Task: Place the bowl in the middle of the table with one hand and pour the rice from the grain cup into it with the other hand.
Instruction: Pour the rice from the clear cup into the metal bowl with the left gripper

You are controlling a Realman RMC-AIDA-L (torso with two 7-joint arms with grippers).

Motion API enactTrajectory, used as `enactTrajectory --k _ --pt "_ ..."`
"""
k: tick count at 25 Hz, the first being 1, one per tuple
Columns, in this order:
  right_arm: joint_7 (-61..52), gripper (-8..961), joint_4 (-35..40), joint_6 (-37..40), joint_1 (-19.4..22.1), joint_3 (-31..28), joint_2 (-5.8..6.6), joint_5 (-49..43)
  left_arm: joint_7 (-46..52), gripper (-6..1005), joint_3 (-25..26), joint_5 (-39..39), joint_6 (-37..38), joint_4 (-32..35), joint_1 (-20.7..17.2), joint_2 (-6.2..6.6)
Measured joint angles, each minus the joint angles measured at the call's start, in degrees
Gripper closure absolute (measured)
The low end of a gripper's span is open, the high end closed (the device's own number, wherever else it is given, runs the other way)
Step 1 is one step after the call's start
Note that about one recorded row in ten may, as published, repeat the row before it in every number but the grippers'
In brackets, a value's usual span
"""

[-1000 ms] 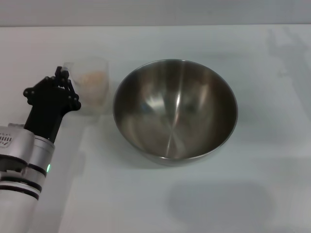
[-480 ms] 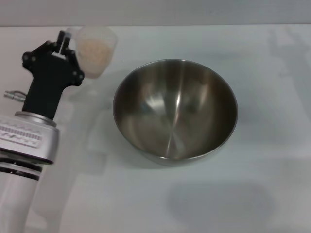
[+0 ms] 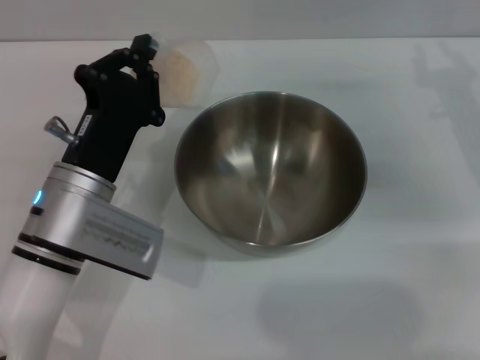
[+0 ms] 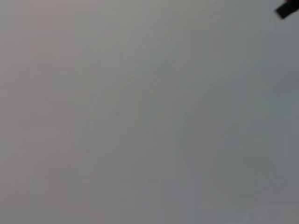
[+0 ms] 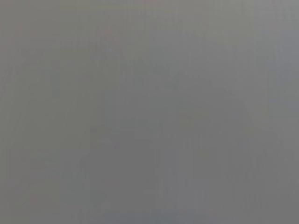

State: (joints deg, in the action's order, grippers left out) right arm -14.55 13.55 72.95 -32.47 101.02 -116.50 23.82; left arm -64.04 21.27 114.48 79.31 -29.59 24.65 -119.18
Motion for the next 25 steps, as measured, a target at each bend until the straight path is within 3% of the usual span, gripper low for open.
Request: enactTrajectory --k 11,25 --pt "1.6 503 -0.14 -0.28 -0.65 -0.1 0.22 0.0 -20.19 970 -0.02 5.95 -0.44 -0.12 0.39 0.0" --pt "1.63 500 -0.28 -0.57 -1.65 -0.27 0.14 0.0 -36.57 956 -0.32 14.65 -1.33 -0.11 0.4 0.0"
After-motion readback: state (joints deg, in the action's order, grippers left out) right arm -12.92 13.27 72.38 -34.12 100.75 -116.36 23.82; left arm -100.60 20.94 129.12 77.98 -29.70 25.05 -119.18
